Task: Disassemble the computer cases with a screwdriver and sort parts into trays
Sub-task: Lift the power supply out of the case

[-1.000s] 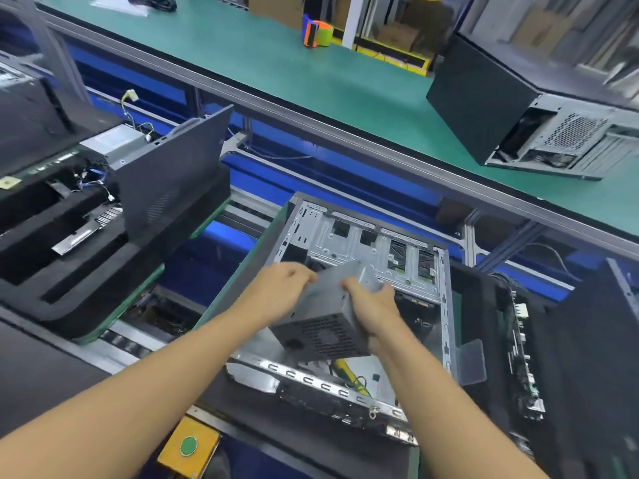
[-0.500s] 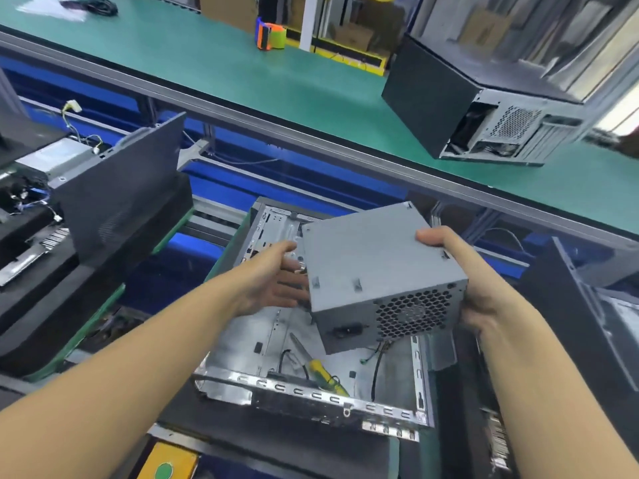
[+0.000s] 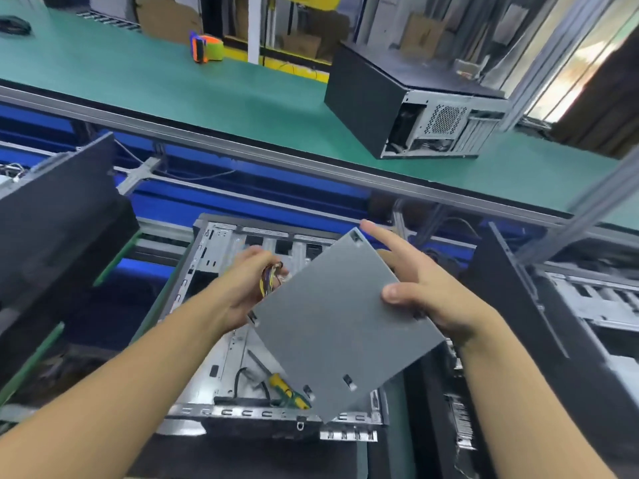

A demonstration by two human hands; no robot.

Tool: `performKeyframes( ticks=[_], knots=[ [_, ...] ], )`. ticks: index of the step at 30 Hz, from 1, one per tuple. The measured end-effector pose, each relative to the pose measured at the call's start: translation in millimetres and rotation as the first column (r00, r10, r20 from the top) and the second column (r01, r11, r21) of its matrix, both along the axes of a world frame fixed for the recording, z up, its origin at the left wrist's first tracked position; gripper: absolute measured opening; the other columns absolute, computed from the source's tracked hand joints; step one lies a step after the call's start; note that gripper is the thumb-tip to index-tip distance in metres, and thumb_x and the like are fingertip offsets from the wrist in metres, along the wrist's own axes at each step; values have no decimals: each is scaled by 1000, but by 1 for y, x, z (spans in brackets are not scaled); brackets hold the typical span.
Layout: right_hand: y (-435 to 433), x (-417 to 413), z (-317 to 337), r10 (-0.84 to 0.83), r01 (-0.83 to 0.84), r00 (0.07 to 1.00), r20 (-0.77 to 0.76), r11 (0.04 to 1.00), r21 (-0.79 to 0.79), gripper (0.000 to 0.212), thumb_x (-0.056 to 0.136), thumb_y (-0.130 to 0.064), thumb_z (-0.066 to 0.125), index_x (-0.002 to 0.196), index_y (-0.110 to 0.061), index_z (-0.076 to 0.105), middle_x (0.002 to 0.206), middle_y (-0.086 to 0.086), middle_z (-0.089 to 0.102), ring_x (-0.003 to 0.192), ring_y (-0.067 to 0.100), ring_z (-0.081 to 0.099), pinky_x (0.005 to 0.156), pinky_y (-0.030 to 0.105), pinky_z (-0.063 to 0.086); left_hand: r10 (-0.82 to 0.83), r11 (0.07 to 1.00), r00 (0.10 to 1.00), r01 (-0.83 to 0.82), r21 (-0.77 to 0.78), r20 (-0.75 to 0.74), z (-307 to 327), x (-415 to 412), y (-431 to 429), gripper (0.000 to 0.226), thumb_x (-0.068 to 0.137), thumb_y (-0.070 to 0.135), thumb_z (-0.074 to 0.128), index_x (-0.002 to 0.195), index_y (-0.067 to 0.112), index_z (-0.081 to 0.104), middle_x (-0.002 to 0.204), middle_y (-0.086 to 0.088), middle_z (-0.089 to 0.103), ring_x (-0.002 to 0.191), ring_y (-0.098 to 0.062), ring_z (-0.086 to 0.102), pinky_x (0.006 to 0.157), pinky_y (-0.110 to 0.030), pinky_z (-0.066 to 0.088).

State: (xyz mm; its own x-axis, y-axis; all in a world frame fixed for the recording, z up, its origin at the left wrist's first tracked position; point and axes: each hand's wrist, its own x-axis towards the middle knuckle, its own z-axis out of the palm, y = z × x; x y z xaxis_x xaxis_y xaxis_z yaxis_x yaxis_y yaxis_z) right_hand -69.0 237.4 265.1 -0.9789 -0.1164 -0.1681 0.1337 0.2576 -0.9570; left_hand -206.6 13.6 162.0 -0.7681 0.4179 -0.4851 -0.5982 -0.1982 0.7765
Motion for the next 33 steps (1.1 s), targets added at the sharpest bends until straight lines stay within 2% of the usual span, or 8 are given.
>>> performKeyframes(
  ticks=[4,10,14,18,22,25,29,33],
  knots=[
    [0,0,4,-13,21,997,-76,994,103,95,71,-30,74,154,-40,29,139,1,58,121,27,63,99,52,52,22,1000,938,-17,16,-347,33,-9,8,74,82,-4,57,138,32,25,88,-10,74,58,-17,62,50,-27,50],
    [7,7,-2,-73,105,991,-115,947,303,104,62,-42,81,150,-55,27,140,-15,54,124,5,57,107,40,47,-201,976,797,112,-189,-570,63,-22,20,50,82,-24,39,108,14,59,112,-13,64,86,-19,69,80,-43,56],
    [12,13,-5,-221,271,959,-176,894,356,103,56,-53,78,146,-58,28,140,-21,48,125,-12,46,106,24,43,-245,963,708,100,-249,-663,75,-19,48,19,95,1,52,101,15,63,99,3,75,95,-13,72,81,-29,54],
    [27,18,-5,-387,460,886,-257,805,374,100,55,-59,74,142,-62,25,135,-33,45,123,0,50,103,37,48,-332,930,505,35,-365,-797,90,-11,88,17,100,29,56,105,29,72,99,7,74,95,-9,68,89,-28,49],
    [60,23,2,-543,646,763,-352,664,377,86,54,-67,69,130,-64,29,114,-40,48,114,5,55,96,41,49,-411,911,333,124,-392,-849,105,0,147,19,102,23,54,111,32,68,101,18,70,87,5,62,72,-11,44],
    [90,21,4,-633,735,678,-374,566,373,100,50,-70,63,142,-59,25,117,-36,43,107,4,51,94,37,46,-427,900,353,255,-354,-833,105,2,191,20,101,21,56,113,34,65,101,32,67,91,15,59,72,-4,42],
    [126,10,-8,-718,786,610,-336,494,372,107,53,-68,66,150,-51,23,130,-23,52,115,14,59,94,37,47,-604,791,347,368,-489,-717,88,-7,241,46,91,20,67,128,40,50,131,13,56,126,-9,52,102,-27,40],
    [149,-14,-35,-759,778,593,-268,453,436,107,61,-65,70,153,-48,18,134,-15,55,112,21,62,78,33,41,-691,723,376,348,-597,-618,70,-24,273,66,81,22,69,141,32,45,131,7,58,121,-21,57,92,-35,52]
  ],
)
